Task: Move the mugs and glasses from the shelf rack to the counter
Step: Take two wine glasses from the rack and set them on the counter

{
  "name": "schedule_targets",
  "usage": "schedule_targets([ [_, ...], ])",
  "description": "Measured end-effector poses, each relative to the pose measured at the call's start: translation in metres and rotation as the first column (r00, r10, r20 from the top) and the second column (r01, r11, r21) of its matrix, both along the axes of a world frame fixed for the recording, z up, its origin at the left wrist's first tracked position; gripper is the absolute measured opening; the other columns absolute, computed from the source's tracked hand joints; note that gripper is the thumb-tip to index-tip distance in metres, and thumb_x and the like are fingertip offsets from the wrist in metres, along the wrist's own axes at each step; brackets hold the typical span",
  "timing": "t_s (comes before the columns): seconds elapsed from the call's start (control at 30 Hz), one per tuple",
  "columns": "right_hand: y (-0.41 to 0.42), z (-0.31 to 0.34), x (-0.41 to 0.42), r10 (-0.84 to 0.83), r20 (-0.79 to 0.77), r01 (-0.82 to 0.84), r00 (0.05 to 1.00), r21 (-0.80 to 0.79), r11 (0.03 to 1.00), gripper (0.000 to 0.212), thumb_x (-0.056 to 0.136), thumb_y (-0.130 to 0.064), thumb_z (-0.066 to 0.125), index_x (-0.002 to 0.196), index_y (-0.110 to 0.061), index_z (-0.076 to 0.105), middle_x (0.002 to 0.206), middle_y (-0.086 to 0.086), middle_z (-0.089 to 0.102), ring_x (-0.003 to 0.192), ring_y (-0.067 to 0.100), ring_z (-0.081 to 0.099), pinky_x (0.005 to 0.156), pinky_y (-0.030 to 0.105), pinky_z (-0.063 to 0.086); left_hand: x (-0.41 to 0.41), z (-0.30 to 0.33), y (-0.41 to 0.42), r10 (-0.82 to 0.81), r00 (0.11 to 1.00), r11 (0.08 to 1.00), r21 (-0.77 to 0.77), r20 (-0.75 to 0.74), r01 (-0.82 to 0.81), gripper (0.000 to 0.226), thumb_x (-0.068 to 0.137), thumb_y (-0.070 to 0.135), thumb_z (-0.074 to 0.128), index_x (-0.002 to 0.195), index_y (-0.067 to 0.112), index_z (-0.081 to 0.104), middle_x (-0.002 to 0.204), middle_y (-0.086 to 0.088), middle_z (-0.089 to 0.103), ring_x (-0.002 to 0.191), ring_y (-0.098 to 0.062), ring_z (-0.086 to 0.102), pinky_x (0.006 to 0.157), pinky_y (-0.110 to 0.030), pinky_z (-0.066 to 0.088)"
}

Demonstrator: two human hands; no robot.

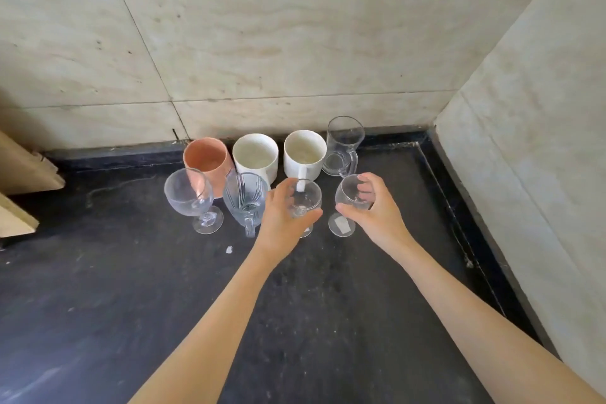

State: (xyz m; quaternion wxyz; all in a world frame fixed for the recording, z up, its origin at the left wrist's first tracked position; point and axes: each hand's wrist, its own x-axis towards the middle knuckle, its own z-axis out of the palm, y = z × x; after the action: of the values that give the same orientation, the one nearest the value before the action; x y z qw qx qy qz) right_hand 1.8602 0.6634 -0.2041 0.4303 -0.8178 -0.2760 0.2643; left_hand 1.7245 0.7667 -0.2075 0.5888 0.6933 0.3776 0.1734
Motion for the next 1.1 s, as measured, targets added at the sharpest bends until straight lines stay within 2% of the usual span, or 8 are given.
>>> schedule_targets([
  [0.07,0.011,-0.011,0.005,0.012,-0.002,-0.012,1.0,-0.017,1.0,0.066,0.073,-0.024,0.076,0.128,-0.024,0.04,0.124,-0.005,0.048,0.11,0.009,0.047,0.09,0.023,0.038,0.009,-0.011,0.005,0.008,1.0,1.0,0.019,-0.01,-0.007,0.06,0.074,0.016,0.074,0.126,0.015,0.045,0.124,-0.004,0.045,0.118,-0.023,0.048,0.1,-0.04,0.043],
  [0.2,0.024,-0.024,0.013,0.028,0.003,-0.027,1.0,-0.04,0.999,0.065,0.073,-0.022,0.076,0.128,-0.024,0.041,0.128,-0.003,0.05,0.11,0.009,0.048,0.09,0.022,0.037,0.02,-0.026,0.01,0.034,0.998,0.997,0.073,-0.054,-0.03,0.065,0.073,0.019,0.075,0.128,0.018,0.041,0.115,0.007,0.036,0.119,-0.018,0.044,0.092,-0.023,0.037],
  [0.37,0.034,-0.032,0.019,0.047,-0.014,-0.048,0.999,-0.066,0.997,0.068,0.073,-0.022,0.076,0.13,-0.023,0.04,0.131,-0.002,0.049,0.11,0.006,0.046,0.093,0.022,0.036,0.025,-0.031,0.012,0.102,0.994,0.993,0.066,-0.049,-0.099,0.065,0.072,0.016,0.076,0.128,0.018,0.041,0.12,0.003,0.037,0.114,-0.017,0.045,0.095,-0.027,0.04],
  [0.53,0.038,-0.039,0.017,0.046,-0.026,-0.047,0.999,-0.068,0.997,0.068,0.072,-0.022,0.077,0.129,-0.024,0.04,0.131,-0.003,0.049,0.11,0.005,0.046,0.091,0.021,0.036,0.025,-0.035,0.014,0.112,0.991,0.991,0.076,-0.071,-0.107,0.066,0.074,0.014,0.075,0.13,0.015,0.039,0.129,-0.008,0.04,0.105,-0.008,0.041,0.088,-0.01,0.032],
  [0.73,0.037,-0.044,0.014,0.061,-0.029,-0.063,0.998,-0.081,0.995,0.072,0.073,-0.021,0.076,0.132,-0.026,0.035,0.136,-0.004,0.046,0.12,0.007,0.045,0.095,0.021,0.034,0.026,-0.037,0.015,0.127,0.984,0.989,0.096,-0.123,-0.116,0.069,0.077,0.015,0.072,0.135,0.012,0.035,0.136,-0.009,0.042,0.122,-0.019,0.044,0.102,-0.028,0.037],
  [0.87,0.034,-0.042,0.013,0.091,-0.041,-0.095,0.995,-0.108,0.99,0.082,0.075,-0.021,0.074,0.14,-0.024,0.025,0.145,-0.001,0.038,0.131,0.016,0.04,0.104,0.03,0.035,0.025,-0.036,0.015,0.137,0.973,0.988,0.099,-0.183,-0.121,0.075,0.08,0.02,0.069,0.142,0.012,0.026,0.145,-0.008,0.037,0.132,-0.023,0.038,0.106,-0.035,0.034],
  [1.0,0.023,-0.028,0.01,0.099,-0.004,-0.099,0.995,-0.094,0.991,0.089,0.075,-0.026,0.074,0.144,-0.025,0.018,0.151,-0.002,0.029,0.135,0.015,0.034,0.1,0.022,0.027,0.018,-0.026,0.005,0.17,0.967,0.983,0.103,-0.189,-0.152,0.075,0.083,0.022,0.066,0.143,0.013,0.021,0.143,-0.006,0.041,0.129,-0.022,0.041,0.095,-0.026,0.035],
  [1.1,0.001,-0.004,0.002,0.188,0.152,-0.174,0.97,-0.101,0.98,0.082,0.079,-0.031,0.07,0.143,-0.026,0.02,0.152,-0.003,0.025,0.136,0.013,0.031,0.098,0.018,0.024,0.004,-0.008,-0.013,0.191,0.963,0.975,0.151,-0.191,-0.164,0.073,0.086,0.031,0.061,0.144,0.016,0.02,0.146,-0.006,0.037,0.13,-0.022,0.039,0.092,-0.024,0.033],
])
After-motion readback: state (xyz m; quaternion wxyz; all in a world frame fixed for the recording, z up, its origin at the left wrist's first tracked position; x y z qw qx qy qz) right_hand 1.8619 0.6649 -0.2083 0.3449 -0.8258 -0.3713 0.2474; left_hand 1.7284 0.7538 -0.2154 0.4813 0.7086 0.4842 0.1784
